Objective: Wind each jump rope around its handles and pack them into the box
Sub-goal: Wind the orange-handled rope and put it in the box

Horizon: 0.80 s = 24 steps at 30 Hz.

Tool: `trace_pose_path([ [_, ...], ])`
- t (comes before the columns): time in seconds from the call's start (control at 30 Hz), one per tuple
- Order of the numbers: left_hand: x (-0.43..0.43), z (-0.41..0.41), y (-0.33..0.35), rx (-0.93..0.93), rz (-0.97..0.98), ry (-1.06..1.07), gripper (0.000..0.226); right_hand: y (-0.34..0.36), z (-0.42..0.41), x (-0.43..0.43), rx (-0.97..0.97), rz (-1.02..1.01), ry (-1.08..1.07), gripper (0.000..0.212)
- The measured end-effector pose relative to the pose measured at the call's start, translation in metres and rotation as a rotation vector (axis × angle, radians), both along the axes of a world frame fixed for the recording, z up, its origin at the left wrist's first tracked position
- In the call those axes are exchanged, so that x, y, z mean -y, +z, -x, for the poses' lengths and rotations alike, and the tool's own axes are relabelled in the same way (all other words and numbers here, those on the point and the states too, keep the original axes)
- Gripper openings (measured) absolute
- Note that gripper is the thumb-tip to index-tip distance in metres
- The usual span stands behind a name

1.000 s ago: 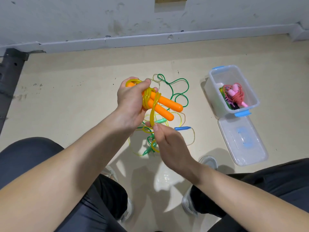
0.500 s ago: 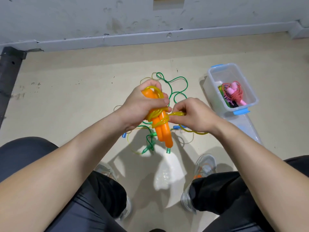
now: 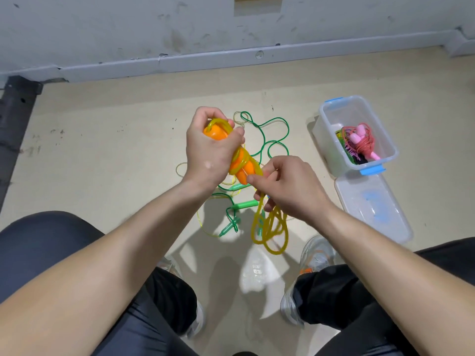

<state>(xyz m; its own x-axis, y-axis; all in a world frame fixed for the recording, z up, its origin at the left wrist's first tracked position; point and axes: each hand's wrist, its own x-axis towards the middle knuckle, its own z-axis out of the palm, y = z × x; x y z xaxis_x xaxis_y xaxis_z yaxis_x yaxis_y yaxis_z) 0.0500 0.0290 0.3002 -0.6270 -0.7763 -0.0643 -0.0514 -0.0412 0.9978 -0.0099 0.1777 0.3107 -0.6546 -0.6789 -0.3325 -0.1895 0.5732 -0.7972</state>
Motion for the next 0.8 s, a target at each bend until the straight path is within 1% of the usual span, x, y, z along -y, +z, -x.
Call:
trace_pose_path([
  [0.03,0.001,0.002,0.001,-0.002,-0.014,0.035,0.032,-0.004,-0.006,0.002,0.0,0.026,-0.082,0.019],
  [0.07,0.002,0.004,0.002,-0.002,-0.018,0.066,0.032,-0.009,-0.012,0.003,-0.055,0.03,-0.117,0.017],
  [0.13,0.005,0.007,0.002,-0.003,-0.013,0.11,0.033,-0.016,-0.026,0.005,-0.246,-0.045,-0.087,0.019],
  [0.17,0.006,0.006,0.002,-0.008,-0.019,0.129,0.033,-0.017,-0.033,0.006,-0.319,-0.089,-0.05,0.025],
  [0.2,0.007,0.006,0.002,-0.013,-0.027,0.142,0.033,-0.017,-0.04,0.008,-0.334,-0.105,-0.033,0.031],
  [0.23,0.008,0.006,0.001,-0.013,-0.028,0.15,0.032,-0.017,-0.043,0.01,-0.282,-0.086,-0.045,0.036],
  [0.27,0.008,0.006,0.002,-0.01,-0.022,0.153,0.032,-0.017,-0.044,0.011,-0.162,-0.016,-0.086,0.036],
  [0.37,0.006,0.008,0.003,-0.008,-0.017,0.152,0.031,-0.022,-0.033,0.011,0.32,0.23,-0.196,0.021],
  [0.4,0.005,0.008,0.004,-0.01,-0.018,0.149,0.031,-0.025,-0.028,0.01,0.435,0.276,-0.193,0.02],
  [0.47,0.004,0.008,0.005,-0.006,-0.002,0.146,0.031,-0.026,-0.022,0.008,0.577,0.306,-0.135,0.024],
  [0.5,0.003,0.007,0.006,-0.003,0.007,0.143,0.031,-0.027,-0.022,0.007,0.603,0.289,-0.094,0.025],
  [0.6,0.0,0.005,0.006,0.0,0.001,0.137,0.031,-0.032,-0.022,0.007,0.591,0.226,0.017,0.025],
  [0.67,-0.002,0.004,0.007,-0.01,-0.006,0.129,0.03,-0.035,-0.021,0.008,0.589,0.236,0.053,0.027],
  [0.7,-0.003,0.004,0.007,-0.013,-0.007,0.125,0.03,-0.037,-0.021,0.008,0.532,0.231,0.073,0.031],
  [0.8,-0.004,0.004,0.006,-0.006,-0.025,0.128,0.031,-0.038,-0.022,0.009,0.163,0.102,0.126,0.046],
])
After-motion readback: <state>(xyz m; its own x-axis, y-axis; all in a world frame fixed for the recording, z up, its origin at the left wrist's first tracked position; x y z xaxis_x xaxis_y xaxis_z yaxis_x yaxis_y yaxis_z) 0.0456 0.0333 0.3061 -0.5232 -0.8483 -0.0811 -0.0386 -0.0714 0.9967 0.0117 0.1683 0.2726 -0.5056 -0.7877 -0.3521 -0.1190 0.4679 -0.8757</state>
